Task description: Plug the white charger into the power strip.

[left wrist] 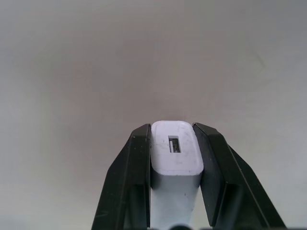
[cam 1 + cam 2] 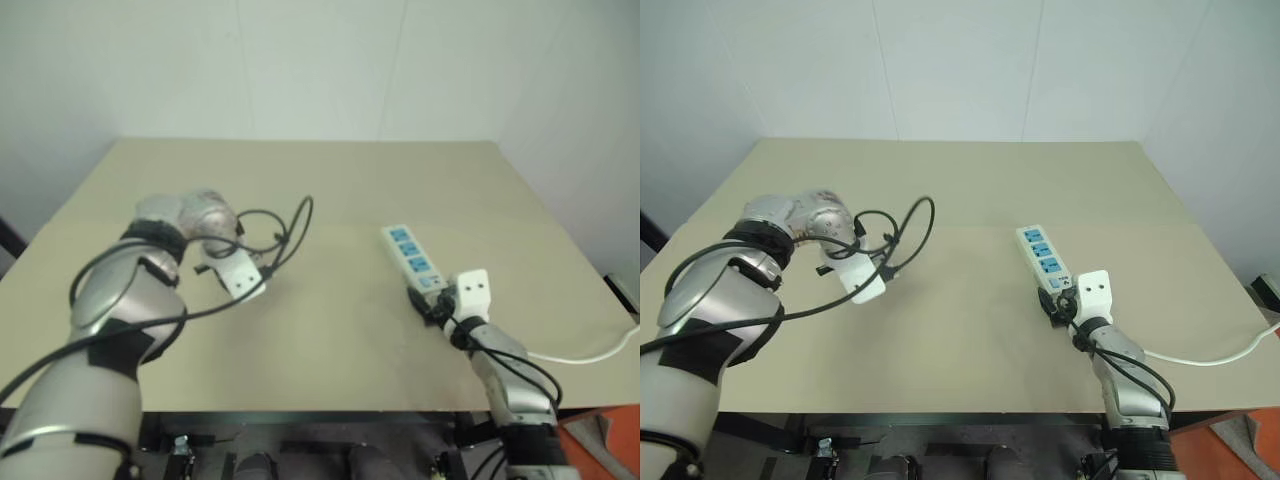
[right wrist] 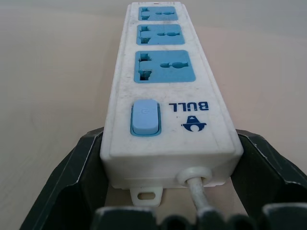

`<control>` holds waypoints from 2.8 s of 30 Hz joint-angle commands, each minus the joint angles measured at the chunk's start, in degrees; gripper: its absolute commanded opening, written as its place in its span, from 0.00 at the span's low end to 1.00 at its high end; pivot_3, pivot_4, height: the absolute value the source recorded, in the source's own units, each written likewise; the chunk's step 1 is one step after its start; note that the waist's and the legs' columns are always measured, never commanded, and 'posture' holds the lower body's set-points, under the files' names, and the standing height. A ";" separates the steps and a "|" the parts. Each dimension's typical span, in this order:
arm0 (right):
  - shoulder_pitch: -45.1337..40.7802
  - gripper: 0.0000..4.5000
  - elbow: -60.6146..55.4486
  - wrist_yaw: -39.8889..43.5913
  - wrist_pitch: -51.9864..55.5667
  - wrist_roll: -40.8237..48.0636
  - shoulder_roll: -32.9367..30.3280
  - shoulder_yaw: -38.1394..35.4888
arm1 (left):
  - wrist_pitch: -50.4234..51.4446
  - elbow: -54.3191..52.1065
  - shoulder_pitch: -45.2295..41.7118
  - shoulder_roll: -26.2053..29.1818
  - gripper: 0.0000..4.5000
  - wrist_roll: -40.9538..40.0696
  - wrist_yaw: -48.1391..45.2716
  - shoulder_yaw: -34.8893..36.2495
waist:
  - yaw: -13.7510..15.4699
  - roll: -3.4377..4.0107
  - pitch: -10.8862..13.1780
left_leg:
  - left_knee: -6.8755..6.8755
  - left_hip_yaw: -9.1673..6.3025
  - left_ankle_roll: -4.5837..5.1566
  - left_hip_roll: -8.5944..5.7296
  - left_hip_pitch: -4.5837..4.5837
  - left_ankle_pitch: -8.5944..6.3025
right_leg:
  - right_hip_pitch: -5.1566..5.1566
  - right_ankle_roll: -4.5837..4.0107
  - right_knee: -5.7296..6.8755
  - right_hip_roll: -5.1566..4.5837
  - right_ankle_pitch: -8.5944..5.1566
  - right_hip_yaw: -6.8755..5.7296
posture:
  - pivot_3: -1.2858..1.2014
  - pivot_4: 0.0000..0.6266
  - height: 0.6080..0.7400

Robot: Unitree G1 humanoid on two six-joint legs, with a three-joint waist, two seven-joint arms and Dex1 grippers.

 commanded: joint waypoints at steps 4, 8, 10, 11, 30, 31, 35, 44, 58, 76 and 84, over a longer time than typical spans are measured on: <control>-2.50 0.76 0.67 14.35 -4.49 3.64 -5.68 1.23 | 12.26 -5.11 1.95 -0.86 0.22 -30.25 -15.04 18.81 | -0.14 0.01 0.00 | 0.01 0.00 0.00 0.01 0.01 0.00 | 0.00 0.00 0.02 0.00 0.00 -0.01 | 0.52 0.24 1.00; -6.89 0.76 4.66 27.92 -8.94 5.71 -8.70 4.19 | 29.81 -13.55 9.18 -1.54 0.22 -50.62 -15.06 26.91 | -0.66 0.06 -0.01 | 0.14 0.01 0.00 0.02 0.08 0.00 | 0.00 0.00 0.27 0.00 0.00 0.01 | 0.52 0.24 1.00; -9.71 0.76 6.99 35.03 -11.09 6.17 -9.45 6.65 | 37.12 -17.85 12.76 -0.29 0.22 -56.75 -15.06 28.18 | -1.37 0.06 -0.01 | 0.18 -0.05 0.01 0.06 0.10 0.00 | 0.00 0.00 0.35 0.06 0.00 -0.02 | 0.52 0.24 1.00; -10.97 0.76 8.06 37.78 -11.81 6.38 -9.58 7.60 | 40.10 -20.00 14.33 0.43 0.22 -59.19 -15.06 28.18 | -1.75 0.06 -0.01 | 0.19 -0.10 0.01 0.06 0.10 0.01 | 0.01 0.00 0.35 0.08 0.00 -0.05 | 0.52 0.24 1.00; -29.64 0.76 43.72 60.31 -32.68 -1.56 1.45 18.68 | 65.46 -38.38 31.28 5.03 0.22 -73.19 -15.06 23.73 | -2.79 0.10 0.00 | 0.36 -0.54 -0.01 0.05 0.09 0.02 | 0.16 -0.48 0.36 0.08 0.29 -0.45 | 0.52 0.24 1.00; -29.75 0.76 44.73 59.87 -33.85 -1.94 1.60 18.56 | 64.93 -37.96 31.40 4.75 0.22 -72.83 -15.06 23.83 | -2.81 0.10 0.00 | 0.36 -0.54 -0.02 0.05 0.11 0.02 | 0.18 -0.48 0.37 0.08 0.29 -0.45 | 0.52 0.24 1.00; -29.84 0.76 47.34 59.52 -37.15 -3.44 1.55 18.77 | 66.09 -38.04 32.14 4.24 0.22 -74.04 -15.06 24.19 | -2.85 0.11 0.00 | 0.35 -0.63 -0.02 0.05 0.22 0.02 | 0.29 -0.48 0.38 0.09 0.29 -0.51 | 0.52 0.24 1.00; -29.50 0.76 48.41 57.43 -39.37 -4.66 2.19 18.81 | 66.44 -38.90 34.92 1.54 0.22 -72.76 -15.06 21.77 | -2.86 0.11 0.00 | 0.36 -0.65 -0.03 0.03 0.83 0.02 | 0.99 -0.06 0.31 0.08 0.03 -0.52 | 0.52 0.24 1.00; -29.11 0.76 48.01 55.51 -39.38 -5.63 2.94 19.15 | 61.68 -32.54 32.23 -2.96 0.22 -68.75 -15.06 20.35 | -3.14 0.11 0.00 | 0.33 -0.66 -0.03 0.03 0.87 0.02 | 1.00 -0.06 0.32 0.09 0.03 -0.50 | 0.52 0.24 1.00; -28.08 0.76 47.52 53.57 -39.84 -6.92 2.64 19.38 | 54.44 -22.66 28.79 -6.36 0.22 -63.91 -15.06 18.58 | -3.23 0.11 -0.01 | 0.28 -0.66 -0.03 -0.01 0.96 0.02 | 1.04 -0.04 0.30 0.10 0.03 -0.45 | 0.52 0.24 1.00; -27.49 0.76 46.85 53.74 -39.66 -6.89 2.37 19.57 | 51.33 -23.64 31.12 -4.94 0.22 -64.50 -15.06 15.18 | -3.23 0.11 -0.02 | 0.27 -0.68 -0.03 -0.02 1.01 0.02 | 1.12 -0.03 0.28 0.10 0.02 -0.44 | 0.52 0.24 1.00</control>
